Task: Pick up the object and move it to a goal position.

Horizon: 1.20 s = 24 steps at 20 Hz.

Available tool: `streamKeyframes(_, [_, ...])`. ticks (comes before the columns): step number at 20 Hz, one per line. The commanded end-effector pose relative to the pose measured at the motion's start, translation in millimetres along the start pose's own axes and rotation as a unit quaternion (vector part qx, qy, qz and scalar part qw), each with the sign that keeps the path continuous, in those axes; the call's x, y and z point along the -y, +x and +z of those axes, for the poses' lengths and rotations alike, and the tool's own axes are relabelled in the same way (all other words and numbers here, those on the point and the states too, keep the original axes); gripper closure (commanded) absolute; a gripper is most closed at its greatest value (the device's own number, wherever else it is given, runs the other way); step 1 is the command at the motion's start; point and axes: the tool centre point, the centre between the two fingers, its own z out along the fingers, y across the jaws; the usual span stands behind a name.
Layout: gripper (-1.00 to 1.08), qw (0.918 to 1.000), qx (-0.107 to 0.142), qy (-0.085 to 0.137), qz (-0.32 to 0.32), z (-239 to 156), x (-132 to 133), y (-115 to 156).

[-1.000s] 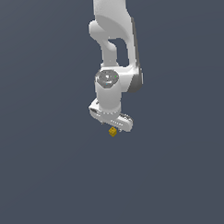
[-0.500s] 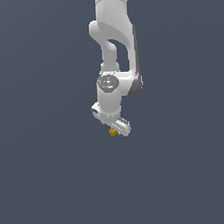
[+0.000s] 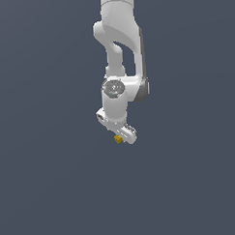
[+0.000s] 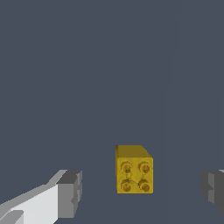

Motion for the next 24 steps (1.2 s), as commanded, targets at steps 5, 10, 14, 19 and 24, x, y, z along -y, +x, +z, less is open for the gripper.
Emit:
streamKeyframes(5, [-0.92, 1.0, 0.0, 0.0, 0.001, 19.9, -0.7, -0.6])
streamKeyframes(10, [-0.92, 1.0, 0.0, 0.0, 0.002, 42.7, -1.0, -0.9])
streamKeyframes(14, [-0.92, 1.0, 0.0, 0.0, 0.002, 49.1, -0.5, -0.2])
streamKeyframes(19, [1.08, 1.0, 0.0, 0.0, 0.002, 49.3, -0.4, -0.1])
streamKeyframes(24, [1.08, 1.0, 0.0, 0.0, 0.002, 49.3, -0.4, -0.1])
